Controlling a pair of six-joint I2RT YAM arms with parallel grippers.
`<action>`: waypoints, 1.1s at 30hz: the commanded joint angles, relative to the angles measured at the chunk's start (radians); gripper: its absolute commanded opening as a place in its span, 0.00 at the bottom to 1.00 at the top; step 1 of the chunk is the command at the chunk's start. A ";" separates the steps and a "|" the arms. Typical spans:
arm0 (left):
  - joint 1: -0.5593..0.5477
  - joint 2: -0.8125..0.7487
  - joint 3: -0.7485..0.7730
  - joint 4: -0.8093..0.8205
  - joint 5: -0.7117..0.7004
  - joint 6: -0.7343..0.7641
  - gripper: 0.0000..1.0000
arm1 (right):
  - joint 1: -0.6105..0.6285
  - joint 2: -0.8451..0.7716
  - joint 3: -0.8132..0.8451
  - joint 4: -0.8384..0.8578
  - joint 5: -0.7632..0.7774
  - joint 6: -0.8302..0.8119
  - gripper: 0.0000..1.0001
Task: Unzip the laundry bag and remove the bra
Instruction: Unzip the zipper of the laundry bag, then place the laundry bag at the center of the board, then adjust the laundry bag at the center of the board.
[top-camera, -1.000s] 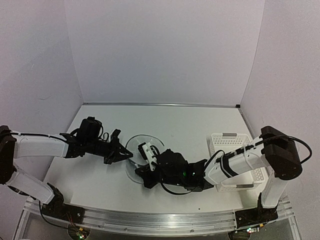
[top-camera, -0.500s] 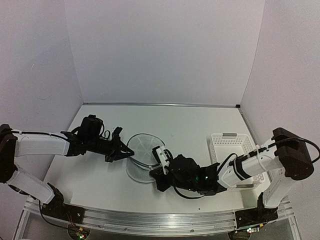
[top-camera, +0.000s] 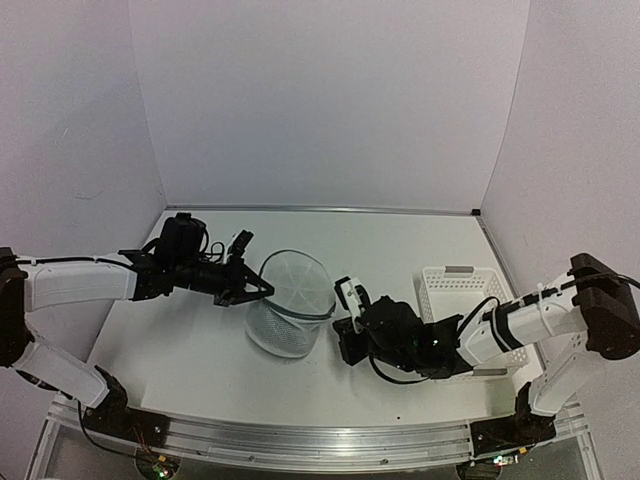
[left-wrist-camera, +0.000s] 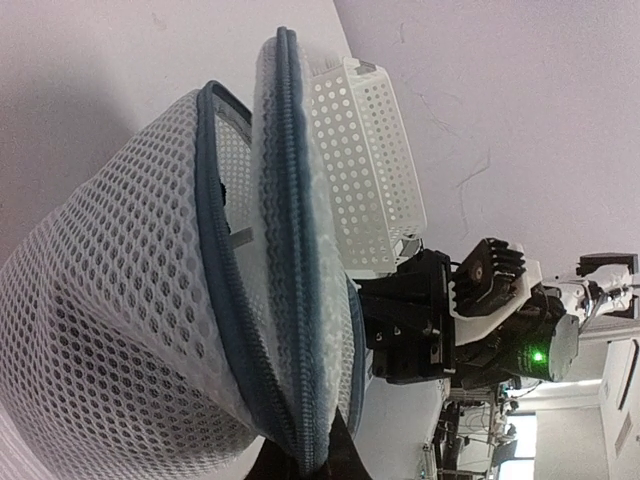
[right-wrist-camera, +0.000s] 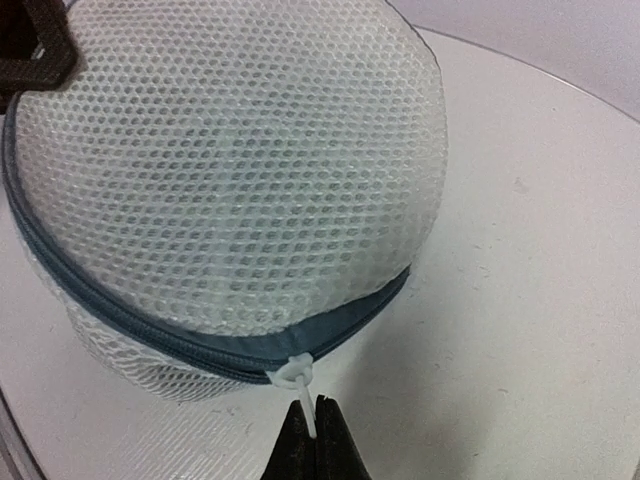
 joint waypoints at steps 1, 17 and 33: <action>0.006 0.016 0.092 -0.007 0.043 0.103 0.00 | -0.018 -0.050 0.000 -0.017 0.052 -0.081 0.00; 0.060 0.231 0.336 -0.275 -0.104 0.248 0.20 | 0.063 0.057 0.091 0.034 -0.078 0.000 0.00; 0.088 -0.005 0.226 -0.377 -0.254 0.154 0.69 | 0.063 0.256 0.351 0.015 -0.179 0.027 0.00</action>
